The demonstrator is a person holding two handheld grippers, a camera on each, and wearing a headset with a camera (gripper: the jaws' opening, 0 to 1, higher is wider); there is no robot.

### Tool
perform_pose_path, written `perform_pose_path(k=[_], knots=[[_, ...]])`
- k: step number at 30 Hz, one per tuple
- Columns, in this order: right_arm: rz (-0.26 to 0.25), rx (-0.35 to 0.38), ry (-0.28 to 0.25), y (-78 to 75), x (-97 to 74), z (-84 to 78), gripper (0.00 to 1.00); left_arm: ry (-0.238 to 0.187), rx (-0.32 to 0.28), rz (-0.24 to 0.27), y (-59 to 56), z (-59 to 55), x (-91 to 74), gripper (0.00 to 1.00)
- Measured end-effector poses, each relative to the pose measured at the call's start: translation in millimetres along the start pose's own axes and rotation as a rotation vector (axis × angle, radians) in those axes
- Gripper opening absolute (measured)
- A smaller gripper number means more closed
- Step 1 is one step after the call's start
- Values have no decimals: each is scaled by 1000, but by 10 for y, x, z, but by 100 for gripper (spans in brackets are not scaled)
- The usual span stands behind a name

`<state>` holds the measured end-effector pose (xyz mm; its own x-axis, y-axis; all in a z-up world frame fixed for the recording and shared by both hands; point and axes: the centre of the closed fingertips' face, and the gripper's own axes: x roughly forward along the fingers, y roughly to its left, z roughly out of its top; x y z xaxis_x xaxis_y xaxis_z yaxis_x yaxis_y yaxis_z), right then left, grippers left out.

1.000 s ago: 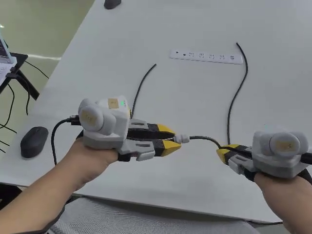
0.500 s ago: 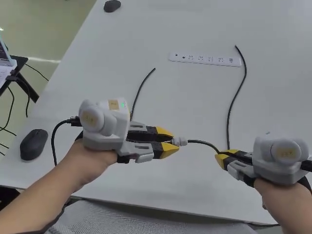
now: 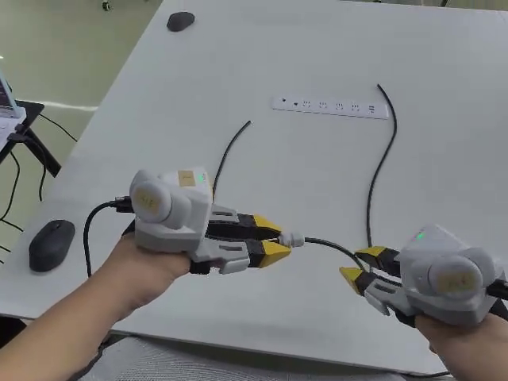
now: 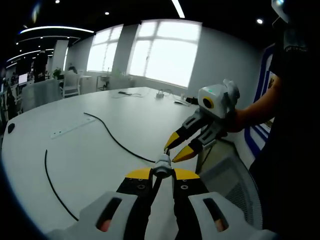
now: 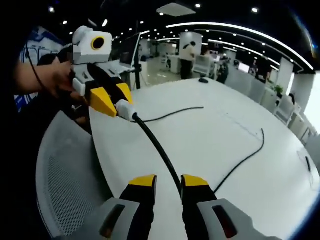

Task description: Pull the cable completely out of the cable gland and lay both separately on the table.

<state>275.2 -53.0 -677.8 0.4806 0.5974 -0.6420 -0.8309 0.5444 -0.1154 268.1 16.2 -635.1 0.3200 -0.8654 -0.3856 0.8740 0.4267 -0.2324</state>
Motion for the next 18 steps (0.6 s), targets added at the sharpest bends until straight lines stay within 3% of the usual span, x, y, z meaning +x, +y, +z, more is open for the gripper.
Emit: perform_pose_path(k=[5, 9, 18], knots=[[-13, -108, -53, 94, -13, 319, 13, 4, 3, -3, -13, -11, 6, 15], [-9, -196, -64, 169, 17, 487, 12, 11, 5, -7, -21, -24, 13, 15], [13, -265, -56, 240, 70, 530, 4, 12, 9, -5, -22, -24, 15, 15]])
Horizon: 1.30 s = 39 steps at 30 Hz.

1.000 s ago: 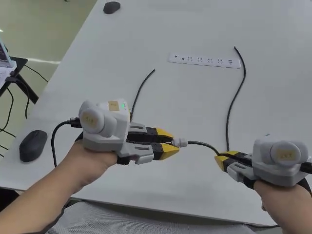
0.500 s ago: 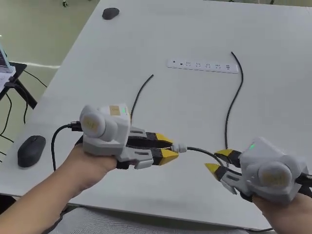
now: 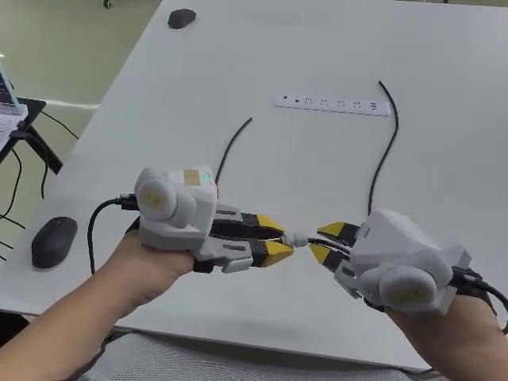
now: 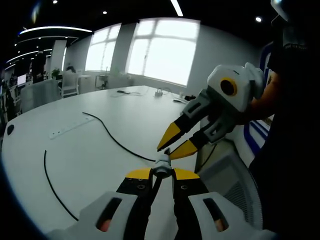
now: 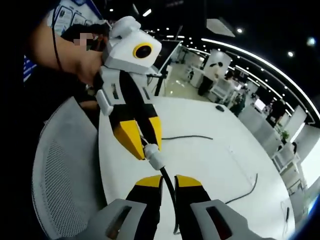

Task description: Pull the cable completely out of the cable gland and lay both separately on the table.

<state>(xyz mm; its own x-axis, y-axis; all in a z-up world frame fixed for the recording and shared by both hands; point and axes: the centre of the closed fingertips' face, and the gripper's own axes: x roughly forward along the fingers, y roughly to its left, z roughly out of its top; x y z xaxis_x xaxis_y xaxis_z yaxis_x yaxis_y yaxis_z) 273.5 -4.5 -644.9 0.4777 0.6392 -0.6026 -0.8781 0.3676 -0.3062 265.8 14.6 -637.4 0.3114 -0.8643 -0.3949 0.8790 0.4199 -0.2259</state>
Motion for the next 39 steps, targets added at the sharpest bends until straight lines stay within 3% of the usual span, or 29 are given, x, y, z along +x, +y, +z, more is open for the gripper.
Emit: perform_pose_path(k=[11, 29, 39], knots=[[7, 4, 2, 43, 13, -21, 2, 11, 12, -2, -18, -29, 13, 15], [24, 151, 8, 47, 34, -129, 0, 16, 18, -1, -31, -45, 28, 15], [-5, 260, 41, -55, 31, -318, 0, 8, 9, 5, -6, -36, 1, 15]])
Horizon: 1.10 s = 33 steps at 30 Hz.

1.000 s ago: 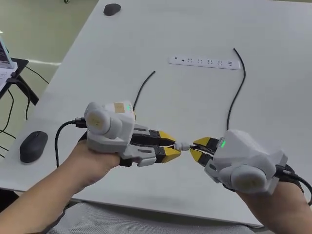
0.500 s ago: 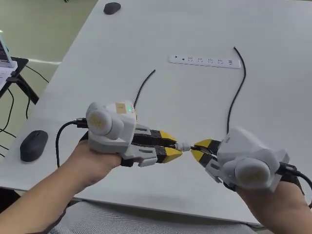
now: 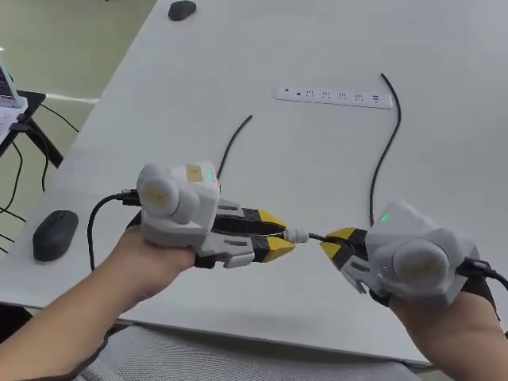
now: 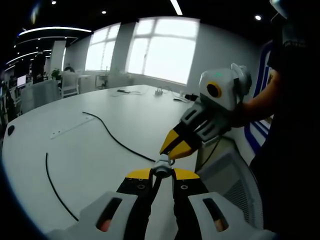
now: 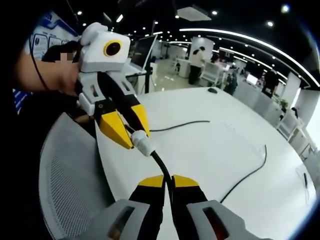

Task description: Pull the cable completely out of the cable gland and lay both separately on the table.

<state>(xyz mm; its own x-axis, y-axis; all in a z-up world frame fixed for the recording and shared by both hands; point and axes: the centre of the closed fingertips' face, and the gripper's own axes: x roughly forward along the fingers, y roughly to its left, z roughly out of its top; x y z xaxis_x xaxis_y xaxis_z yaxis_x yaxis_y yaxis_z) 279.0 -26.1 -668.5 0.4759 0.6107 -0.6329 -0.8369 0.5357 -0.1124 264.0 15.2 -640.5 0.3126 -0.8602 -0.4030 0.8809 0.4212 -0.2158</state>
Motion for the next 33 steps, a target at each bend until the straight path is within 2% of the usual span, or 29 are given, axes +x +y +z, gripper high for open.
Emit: perform_pose_path(k=[5, 20, 24, 28, 33], knots=[[-13, 87, 6, -93, 9, -114, 0, -4, -5, 2, 4, 3, -2, 15], [-75, 261, 54, -309, 28, -515, 0, -10, -8, 0, -10, 16, 14, 15], [-93, 333, 72, -364, 31, -631, 0, -13, -9, 0, -18, 25, 23, 15], [-88, 349, 80, -349, 34, -664, 0, -7, -11, -3, -28, 14, 34, 15], [-80, 324, 79, -317, 27, -665, 0, -1, -13, 3, -16, -1, 27, 15]])
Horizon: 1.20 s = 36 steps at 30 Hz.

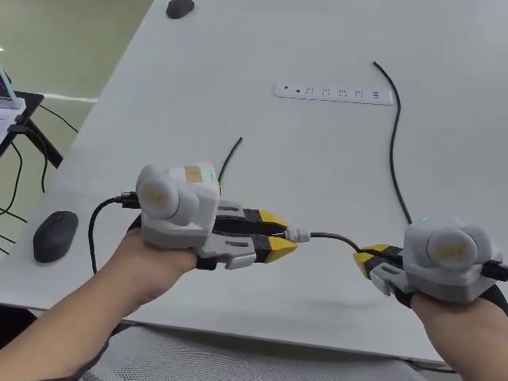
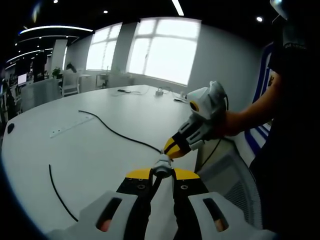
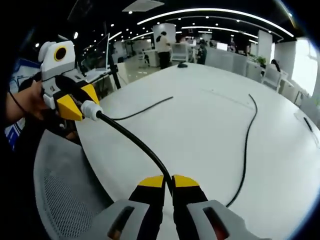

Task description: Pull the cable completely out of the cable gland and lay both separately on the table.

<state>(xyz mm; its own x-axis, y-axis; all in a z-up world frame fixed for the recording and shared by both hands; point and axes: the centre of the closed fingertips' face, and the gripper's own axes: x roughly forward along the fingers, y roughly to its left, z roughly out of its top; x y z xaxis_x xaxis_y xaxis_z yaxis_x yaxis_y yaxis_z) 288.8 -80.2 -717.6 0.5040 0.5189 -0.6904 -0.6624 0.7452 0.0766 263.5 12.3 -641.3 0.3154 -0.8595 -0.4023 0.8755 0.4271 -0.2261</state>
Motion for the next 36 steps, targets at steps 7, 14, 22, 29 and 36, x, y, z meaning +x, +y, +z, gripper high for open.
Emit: perform_pose_path(k=[7, 14, 22, 29, 36], knots=[[-2, -52, -21, 1, -26, 45, 1, -1, -2, 14, 38, 4, -26, 15], [-2, -80, -34, 6, -56, 64, 1, -11, -7, 28, 59, 21, -35, 15], [-3, -160, -41, 66, -104, 92, 5, -8, -8, 30, 72, 18, -41, 15], [7, -238, -63, 198, -173, 254, 12, -10, -3, 31, 84, 28, -49, 15], [33, -420, -101, 471, -199, 558, 16, -2, -2, 23, 73, 1, -56, 15]])
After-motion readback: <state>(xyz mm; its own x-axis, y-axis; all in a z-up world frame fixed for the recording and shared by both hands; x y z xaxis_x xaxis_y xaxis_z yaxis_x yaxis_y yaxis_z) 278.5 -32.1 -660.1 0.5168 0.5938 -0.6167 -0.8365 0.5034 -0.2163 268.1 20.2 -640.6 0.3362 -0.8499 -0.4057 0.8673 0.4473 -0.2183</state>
